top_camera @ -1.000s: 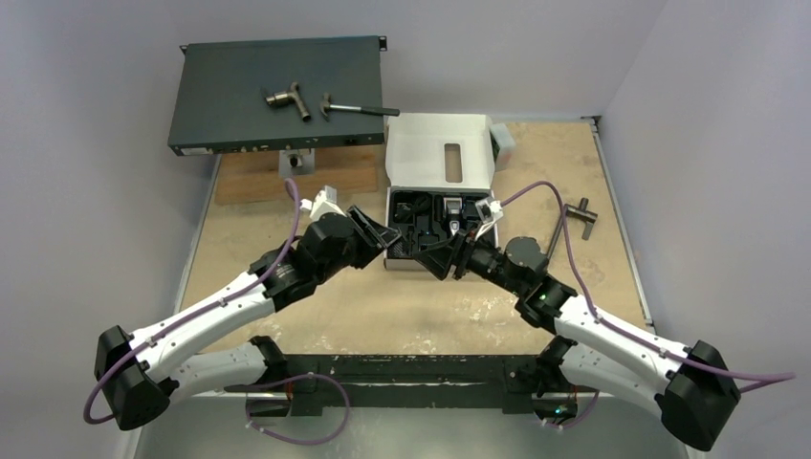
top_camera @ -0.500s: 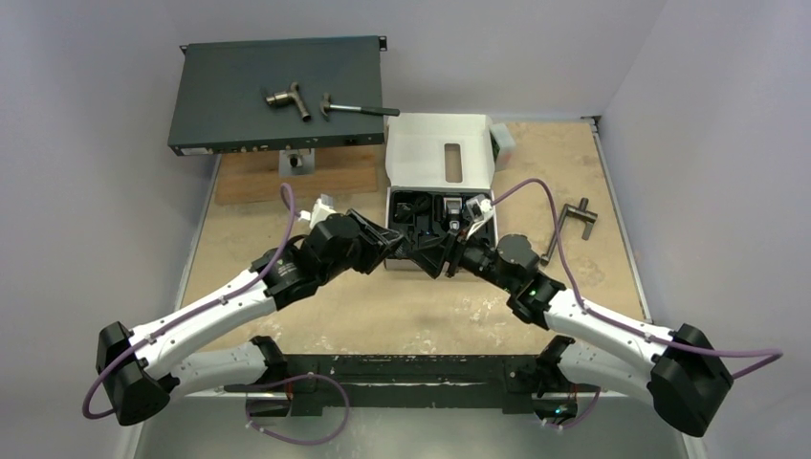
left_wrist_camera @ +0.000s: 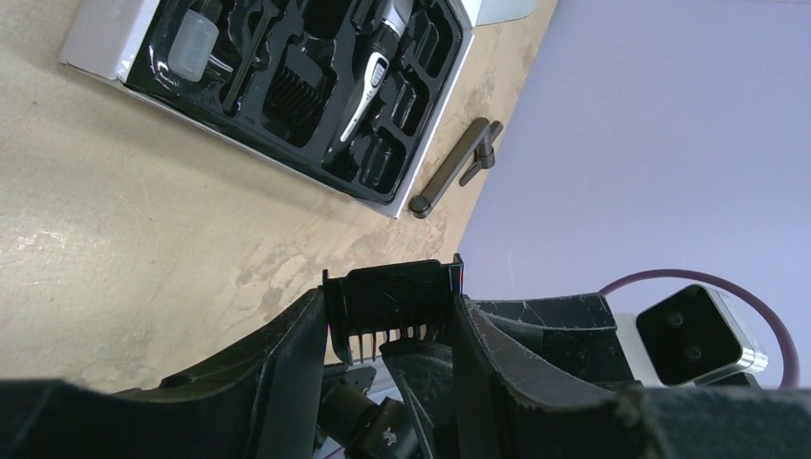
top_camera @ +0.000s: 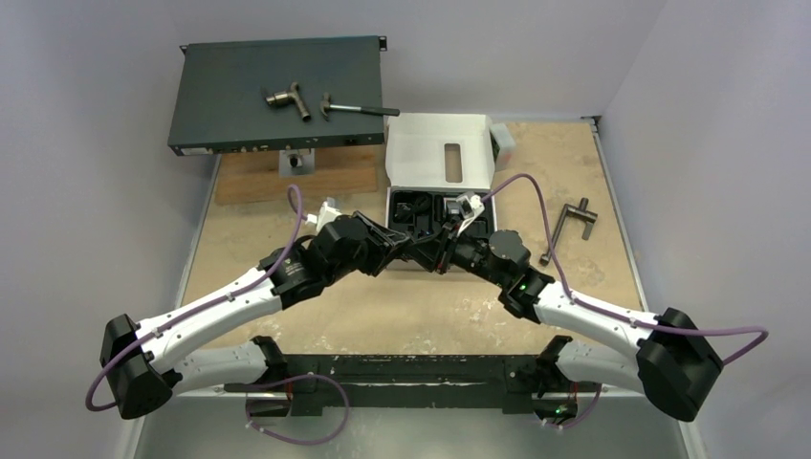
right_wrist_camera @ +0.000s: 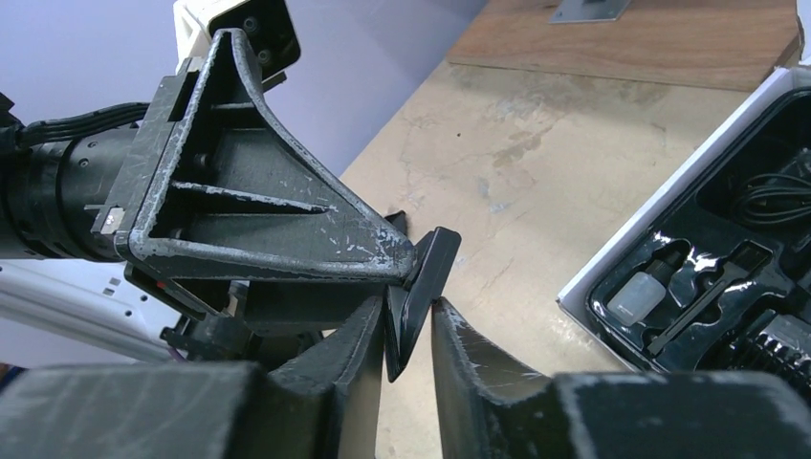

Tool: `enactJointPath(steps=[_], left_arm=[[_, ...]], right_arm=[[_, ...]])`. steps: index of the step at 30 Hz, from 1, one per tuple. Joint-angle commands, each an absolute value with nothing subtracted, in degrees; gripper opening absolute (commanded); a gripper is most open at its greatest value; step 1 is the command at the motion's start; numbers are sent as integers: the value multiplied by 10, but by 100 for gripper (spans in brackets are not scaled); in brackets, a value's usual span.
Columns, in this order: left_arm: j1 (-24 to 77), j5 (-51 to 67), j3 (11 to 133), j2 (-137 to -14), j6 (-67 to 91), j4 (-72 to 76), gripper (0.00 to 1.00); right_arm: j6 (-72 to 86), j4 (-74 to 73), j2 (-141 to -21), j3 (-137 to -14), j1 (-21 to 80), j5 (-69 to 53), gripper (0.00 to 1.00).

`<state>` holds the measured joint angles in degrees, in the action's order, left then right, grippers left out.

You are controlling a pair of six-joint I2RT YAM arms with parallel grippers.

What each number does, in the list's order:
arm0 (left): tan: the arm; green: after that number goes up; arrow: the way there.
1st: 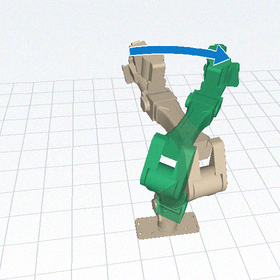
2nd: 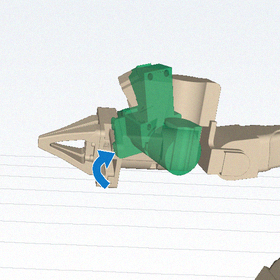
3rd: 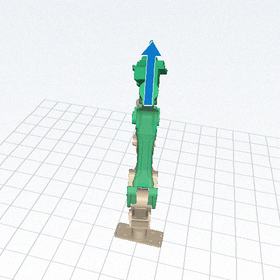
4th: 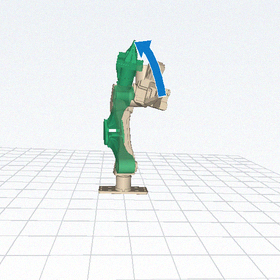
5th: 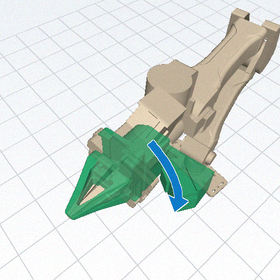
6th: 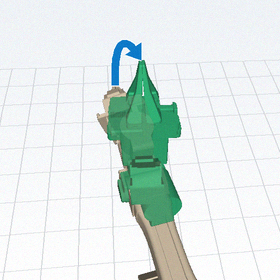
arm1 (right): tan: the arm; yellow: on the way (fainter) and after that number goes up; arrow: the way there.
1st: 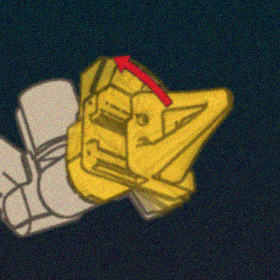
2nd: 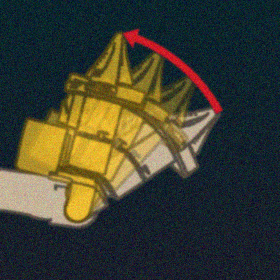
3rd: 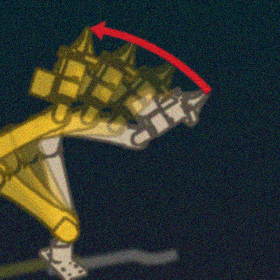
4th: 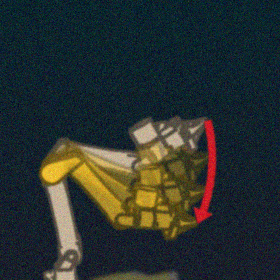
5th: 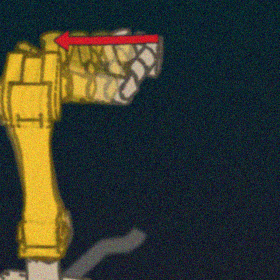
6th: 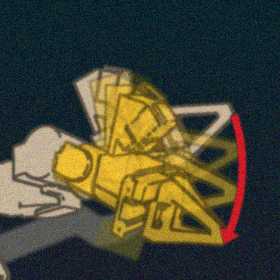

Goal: Sort the hair-cutting tools
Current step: Pick up the haircut tool at the center of the board.

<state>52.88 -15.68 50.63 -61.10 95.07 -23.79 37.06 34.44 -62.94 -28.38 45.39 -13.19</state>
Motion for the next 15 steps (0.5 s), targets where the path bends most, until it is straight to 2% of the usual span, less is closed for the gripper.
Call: enactJointPath(steps=[1,4,5,7,10,15], left_arm=[[533,-161,521,-610,955,-211,0],[533,-159,519,-609,951,-202,0],[533,-157,518,-609,947,-196,3],[533,-156,518,-607,940,-194,14],[533,-156,521,-599,918,-201,37],[532,-168,538,-573,872,-252,67]], right_arm=[[368,380,-629,-307,458,-150,19],[368,370,-624,-308,458,-153,5],[369,360,-623,-310,458,-151,0],[366,339,-618,-316,458,-151,0],[351,301,-601,-326,458,-149,0],[324,223,-566,-349,458,-178,0]])
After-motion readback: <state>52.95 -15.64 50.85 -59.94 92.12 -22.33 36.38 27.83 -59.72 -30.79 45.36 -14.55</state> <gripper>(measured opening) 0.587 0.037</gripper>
